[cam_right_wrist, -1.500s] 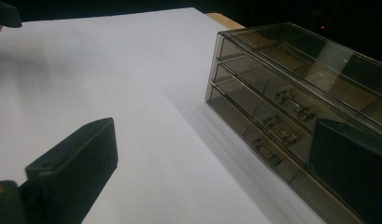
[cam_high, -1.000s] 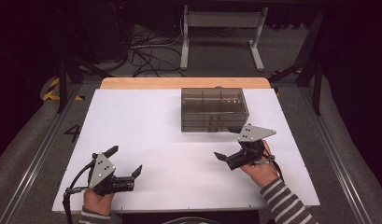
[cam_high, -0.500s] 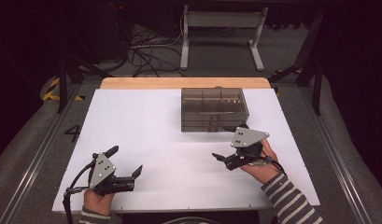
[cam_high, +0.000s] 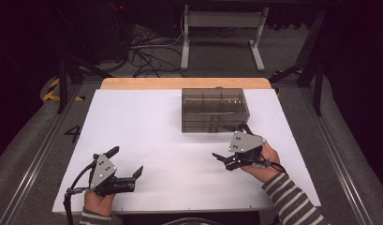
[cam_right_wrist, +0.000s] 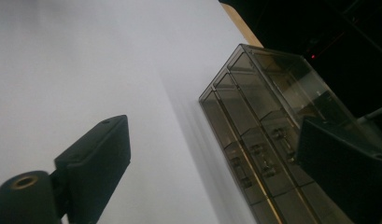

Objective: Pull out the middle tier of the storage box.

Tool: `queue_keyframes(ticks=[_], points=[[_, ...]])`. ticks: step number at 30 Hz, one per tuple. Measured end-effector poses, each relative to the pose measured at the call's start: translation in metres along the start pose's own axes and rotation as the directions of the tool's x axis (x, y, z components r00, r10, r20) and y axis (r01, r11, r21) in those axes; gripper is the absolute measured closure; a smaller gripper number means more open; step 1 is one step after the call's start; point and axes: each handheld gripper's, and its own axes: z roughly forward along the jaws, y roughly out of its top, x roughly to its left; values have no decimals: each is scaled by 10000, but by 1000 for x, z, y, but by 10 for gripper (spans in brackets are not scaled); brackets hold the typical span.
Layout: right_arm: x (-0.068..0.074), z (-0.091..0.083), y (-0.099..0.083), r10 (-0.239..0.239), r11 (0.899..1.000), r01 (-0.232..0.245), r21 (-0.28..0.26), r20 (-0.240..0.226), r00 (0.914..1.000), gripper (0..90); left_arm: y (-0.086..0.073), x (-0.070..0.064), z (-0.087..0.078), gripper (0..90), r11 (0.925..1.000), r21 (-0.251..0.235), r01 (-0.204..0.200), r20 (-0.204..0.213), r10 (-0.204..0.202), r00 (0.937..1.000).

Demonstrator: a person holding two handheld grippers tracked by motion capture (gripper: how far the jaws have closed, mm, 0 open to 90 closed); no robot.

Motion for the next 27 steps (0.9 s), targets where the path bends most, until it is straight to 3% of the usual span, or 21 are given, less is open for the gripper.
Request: queue_keyframes(ticks=[3,14,16,18,22,25,27], points=[[2,0,2,-246,9997,246,-32,39,9997,143,0,0,0,16,10000,-7,13,4,-13,10000],[0,2,0,-276,9996,275,78,37,9996,155,0,0,0,16,10000,2,34,30,-34,10000],[2,5,-2,-591,9981,587,161,270,9979,183,0,0,0,16,10000,18,37,37,-37,10000],[4,8,-3,-971,9949,950,325,710,9927,196,0,0,0,16,10000,33,23,48,-23,10000],[7,11,-5,-1334,9906,1287,473,1147,9844,233,0,0,1,16,10000,24,58,61,-58,10000],[9,13,-6,-1657,9860,1604,455,1629,9726,286,0,0,1,16,10000,33,43,63,-43,10000],[9,14,-6,-1761,9843,1712,432,1692,9697,311,0,0,0,16,10000,25,38,60,-38,10000]])
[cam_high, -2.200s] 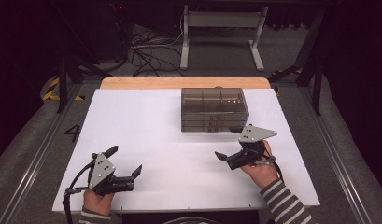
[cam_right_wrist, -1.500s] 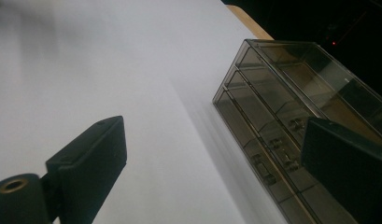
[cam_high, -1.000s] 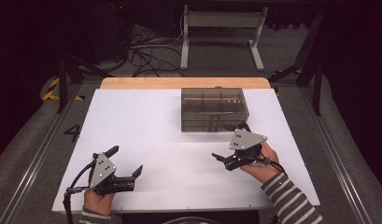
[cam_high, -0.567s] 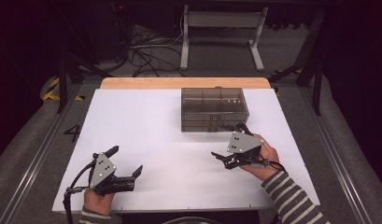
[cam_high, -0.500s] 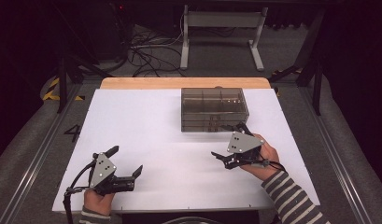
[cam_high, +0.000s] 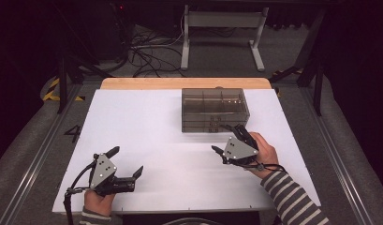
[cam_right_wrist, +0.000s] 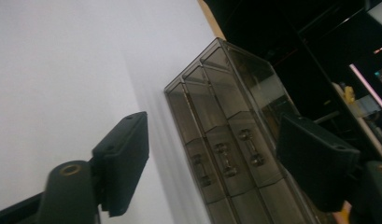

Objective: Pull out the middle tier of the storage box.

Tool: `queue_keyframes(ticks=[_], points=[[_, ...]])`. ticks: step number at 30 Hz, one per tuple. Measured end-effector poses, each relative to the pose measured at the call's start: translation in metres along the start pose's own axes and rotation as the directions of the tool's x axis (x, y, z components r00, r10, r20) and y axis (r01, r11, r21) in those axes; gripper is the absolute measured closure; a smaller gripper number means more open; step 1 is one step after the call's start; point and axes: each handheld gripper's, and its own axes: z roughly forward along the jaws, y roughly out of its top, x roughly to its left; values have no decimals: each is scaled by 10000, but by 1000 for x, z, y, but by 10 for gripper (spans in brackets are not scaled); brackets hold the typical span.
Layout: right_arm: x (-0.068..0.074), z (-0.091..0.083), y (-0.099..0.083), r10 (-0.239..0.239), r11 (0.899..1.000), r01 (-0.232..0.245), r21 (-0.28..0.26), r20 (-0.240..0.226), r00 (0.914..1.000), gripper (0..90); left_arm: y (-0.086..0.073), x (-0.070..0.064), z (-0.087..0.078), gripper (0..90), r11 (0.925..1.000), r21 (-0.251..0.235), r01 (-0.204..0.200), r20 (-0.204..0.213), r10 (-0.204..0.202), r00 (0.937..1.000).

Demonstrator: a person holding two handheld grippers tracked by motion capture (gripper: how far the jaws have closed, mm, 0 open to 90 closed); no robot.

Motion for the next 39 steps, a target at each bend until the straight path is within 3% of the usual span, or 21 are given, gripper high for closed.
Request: queue_keyframes(ticks=[5,12,19,26,29,36,38,39], points=[[1,4,-3,-396,9987,407,-292,373,9985,352,0,0,0,16,10000,-1,-9,7,9,10000],[1,10,-8,-653,9965,669,-499,334,9973,376,0,0,0,16,10000,11,-28,13,28,10000],[1,13,-11,-659,9974,668,-284,310,9973,385,0,0,0,16,10000,21,-38,19,38,10000],[2,18,-13,-918,9958,912,129,704,9933,395,0,0,0,16,10000,18,-38,4,38,10000],[7,23,-14,-1469,9887,1427,454,1110,9829,437,0,0,0,16,10000,12,-36,-2,36,10000],[12,30,-17,-2165,9752,2052,827,1673,9618,478,0,0,0,16,10000,8,-26,8,26,10000],[13,31,-18,-2258,9731,2138,863,1684,9595,485,0,0,0,16,10000,1,-19,5,19,10000],[15,33,-19,-2374,9700,2222,983,1880,9531,505,0,0,0,16,10000,2,-19,4,19,10000]])
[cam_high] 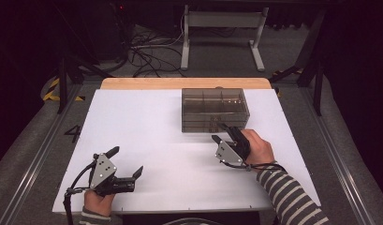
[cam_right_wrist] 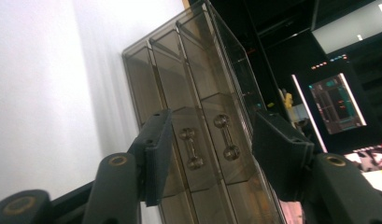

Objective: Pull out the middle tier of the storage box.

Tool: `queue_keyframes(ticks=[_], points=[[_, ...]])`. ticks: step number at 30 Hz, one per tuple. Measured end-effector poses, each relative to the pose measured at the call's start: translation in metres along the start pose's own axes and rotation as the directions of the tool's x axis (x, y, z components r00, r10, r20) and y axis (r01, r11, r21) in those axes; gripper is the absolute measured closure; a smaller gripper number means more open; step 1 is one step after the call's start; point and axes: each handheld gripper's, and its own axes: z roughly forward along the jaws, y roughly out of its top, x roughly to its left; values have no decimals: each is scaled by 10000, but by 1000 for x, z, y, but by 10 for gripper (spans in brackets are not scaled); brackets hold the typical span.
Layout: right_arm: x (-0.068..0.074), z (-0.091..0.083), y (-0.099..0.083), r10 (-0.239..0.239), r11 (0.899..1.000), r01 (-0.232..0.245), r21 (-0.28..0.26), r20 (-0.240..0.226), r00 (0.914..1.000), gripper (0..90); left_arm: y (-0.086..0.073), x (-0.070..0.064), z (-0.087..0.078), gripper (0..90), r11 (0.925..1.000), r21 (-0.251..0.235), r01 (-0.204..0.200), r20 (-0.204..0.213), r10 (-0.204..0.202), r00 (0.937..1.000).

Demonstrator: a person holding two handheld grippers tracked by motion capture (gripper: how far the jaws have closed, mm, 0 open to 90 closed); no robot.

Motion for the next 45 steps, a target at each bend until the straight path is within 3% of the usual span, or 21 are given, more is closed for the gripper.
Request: queue_keyframes(ticks=[9,10,21,28,35,39,43,44,45], points=[[8,5,-2,-783,9965,766,330,531,9955,544,0,0,0,16,10000,14,-23,1,23,10000],[10,7,-2,-1041,9938,1012,470,626,9926,557,0,0,0,16,10000,14,-19,-11,19,10000],[18,12,-3,-1605,9835,1520,984,856,9833,586,0,0,0,16,10000,21,-16,-27,16,10000],[23,16,-4,-2225,9663,2035,1579,1142,9682,605,0,0,1,16,10000,32,-23,-30,24,10000],[27,19,-5,-2469,9564,2224,1893,1173,9619,625,0,0,1,16,10000,42,3,-19,-3,10000],[31,23,-6,-2760,9438,2457,2211,1179,9539,644,0,0,1,16,10000,57,-5,-23,5,10000],[34,26,-8,-2830,9372,2468,2463,1236,9511,660,0,-1,1,16,9999,71,-73,-26,73,10000],[35,28,-8,-2953,9329,2564,2528,1298,9465,675,0,-1,1,16,9999,72,-75,-29,75,10000],[37,28,-9,-2876,9347,2488,2540,1288,9490,675,0,0,1,16,10000,70,-62,-26,62,10000]])
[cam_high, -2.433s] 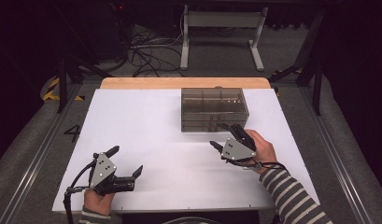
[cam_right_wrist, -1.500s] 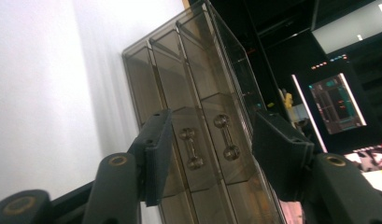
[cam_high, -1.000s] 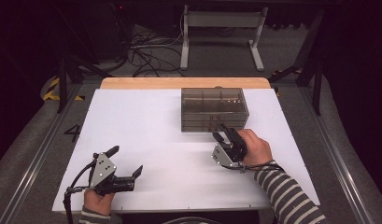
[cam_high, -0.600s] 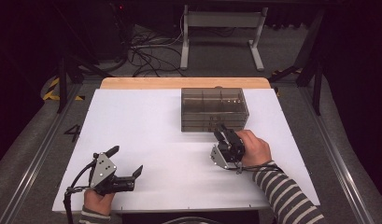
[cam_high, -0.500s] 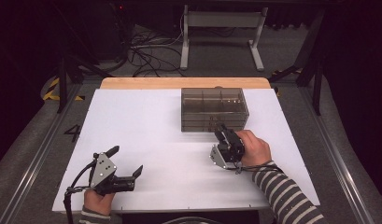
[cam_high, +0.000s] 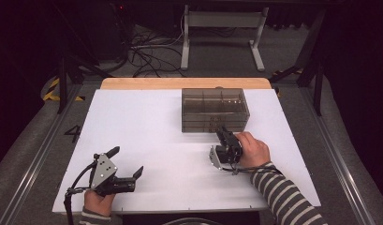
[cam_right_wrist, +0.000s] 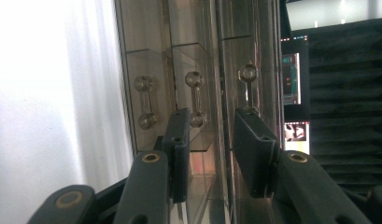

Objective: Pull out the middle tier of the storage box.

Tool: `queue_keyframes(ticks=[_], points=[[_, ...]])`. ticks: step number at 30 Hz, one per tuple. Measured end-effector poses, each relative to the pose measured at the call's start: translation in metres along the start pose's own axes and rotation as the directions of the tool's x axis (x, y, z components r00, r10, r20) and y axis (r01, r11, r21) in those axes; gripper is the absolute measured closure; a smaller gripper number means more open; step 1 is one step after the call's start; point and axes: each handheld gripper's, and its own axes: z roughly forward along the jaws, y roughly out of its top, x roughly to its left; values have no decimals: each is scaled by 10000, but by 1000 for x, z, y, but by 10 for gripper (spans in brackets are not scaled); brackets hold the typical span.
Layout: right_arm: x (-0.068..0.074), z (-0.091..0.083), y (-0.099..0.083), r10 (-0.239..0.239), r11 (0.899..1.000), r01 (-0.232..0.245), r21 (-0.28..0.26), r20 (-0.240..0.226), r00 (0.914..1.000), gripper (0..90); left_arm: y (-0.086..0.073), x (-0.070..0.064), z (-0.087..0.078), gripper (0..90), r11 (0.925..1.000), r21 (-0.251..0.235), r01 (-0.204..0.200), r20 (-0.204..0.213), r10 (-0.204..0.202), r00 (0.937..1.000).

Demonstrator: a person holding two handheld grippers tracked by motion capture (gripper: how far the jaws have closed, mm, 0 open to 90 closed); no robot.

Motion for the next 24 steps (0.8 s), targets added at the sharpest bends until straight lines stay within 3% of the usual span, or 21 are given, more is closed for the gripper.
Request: queue_keyframes(ticks=[8,14,19,24], points=[[3,3,1,-317,9994,316,150,84,9995,678,0,0,0,16,10000,7,-16,3,16,10000],[6,6,2,-154,9991,154,402,-4,9999,696,0,-1,1,16,9999,58,-101,-5,101,9999],[7,11,2,-396,9979,389,523,127,9991,721,0,-2,1,16,9999,67,-120,2,120,9999],[9,15,2,-195,9963,187,844,81,9998,738,0,-2,1,16,9999,68,-111,6,111,9999]])
